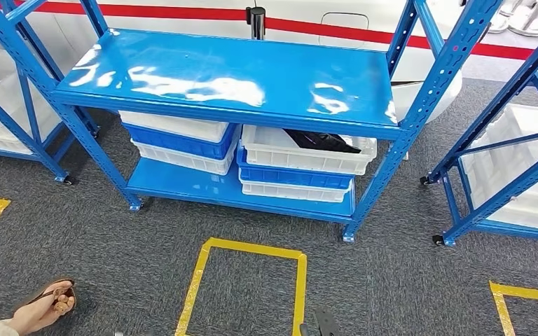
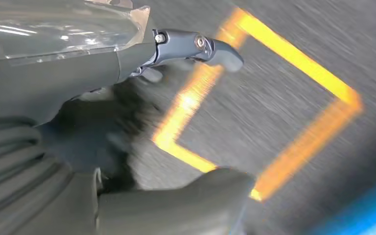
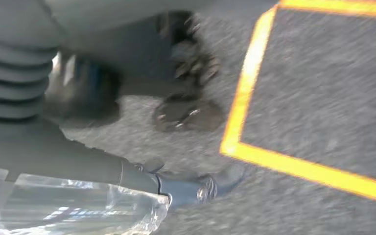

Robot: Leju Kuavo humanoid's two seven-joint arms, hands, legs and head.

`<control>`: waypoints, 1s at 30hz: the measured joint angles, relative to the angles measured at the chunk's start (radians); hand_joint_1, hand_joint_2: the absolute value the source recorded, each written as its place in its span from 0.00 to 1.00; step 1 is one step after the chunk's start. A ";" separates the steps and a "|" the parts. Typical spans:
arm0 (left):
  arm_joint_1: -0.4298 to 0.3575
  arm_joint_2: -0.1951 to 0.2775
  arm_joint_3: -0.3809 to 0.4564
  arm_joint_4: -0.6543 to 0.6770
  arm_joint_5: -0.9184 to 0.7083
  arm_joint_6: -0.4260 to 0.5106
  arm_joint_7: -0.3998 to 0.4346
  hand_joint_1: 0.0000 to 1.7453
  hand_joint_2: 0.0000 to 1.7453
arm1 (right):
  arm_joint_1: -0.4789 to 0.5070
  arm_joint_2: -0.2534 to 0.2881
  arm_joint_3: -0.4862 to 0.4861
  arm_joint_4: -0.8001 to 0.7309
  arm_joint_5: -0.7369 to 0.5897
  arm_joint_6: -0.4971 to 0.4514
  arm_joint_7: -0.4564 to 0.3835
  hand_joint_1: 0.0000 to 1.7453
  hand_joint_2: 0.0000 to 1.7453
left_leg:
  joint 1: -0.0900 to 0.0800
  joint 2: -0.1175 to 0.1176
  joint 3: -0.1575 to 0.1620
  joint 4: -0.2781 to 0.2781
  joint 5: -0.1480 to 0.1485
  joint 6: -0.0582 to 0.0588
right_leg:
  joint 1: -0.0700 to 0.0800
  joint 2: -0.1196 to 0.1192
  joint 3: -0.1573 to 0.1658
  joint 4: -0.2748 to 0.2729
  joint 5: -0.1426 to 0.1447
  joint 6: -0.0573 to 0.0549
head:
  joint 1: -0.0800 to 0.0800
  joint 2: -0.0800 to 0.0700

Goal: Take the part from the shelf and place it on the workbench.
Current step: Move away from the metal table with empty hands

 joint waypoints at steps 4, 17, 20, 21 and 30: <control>0.079 0.038 -0.075 -0.012 0.008 0.007 0.057 0.00 1.00 | 0.043 -0.028 -0.045 -0.013 0.060 0.052 0.033 0.00 1.00 | 0.001 -0.001 -0.004 0.000 -0.001 -0.001 | 0.000 -0.001 -0.003 0.000 -0.001 0.000 | 0.000 0.000; 0.200 0.147 -0.289 -0.077 0.048 0.057 0.288 0.00 1.00 | 0.162 -0.101 -0.201 -0.082 0.262 0.209 0.156 0.00 1.00 | 0.002 -0.001 -0.003 0.000 -0.001 -0.001 | 0.001 -0.001 -0.002 0.000 -0.001 0.000 | 0.000 0.000; 0.222 0.169 -0.334 -0.092 0.057 0.068 0.341 0.00 1.00 | 0.183 -0.116 -0.235 -0.099 0.307 0.245 0.183 0.00 1.00 | 0.002 -0.001 -0.003 0.000 -0.001 0.000 | 0.001 -0.001 -0.002 0.000 -0.001 0.001 | 0.000 0.000; 0.229 0.176 -0.348 -0.097 0.060 0.072 0.360 0.00 1.00 | 0.189 -0.121 -0.245 -0.104 0.323 0.256 0.193 0.00 1.00 | 0.002 -0.001 -0.003 0.000 -0.002 0.000 | 0.001 -0.001 -0.002 0.000 -0.002 0.001 | 0.000 0.000; 0.258 0.207 -0.414 -0.119 0.072 0.088 0.432 0.00 0.00 | 0.225 -0.142 -0.297 -0.130 0.386 0.307 0.233 0.00 1.00 | 0.002 -0.001 -0.002 -0.001 -0.002 0.001 | 0.001 -0.001 -0.001 0.000 -0.002 0.002 | 0.000 0.000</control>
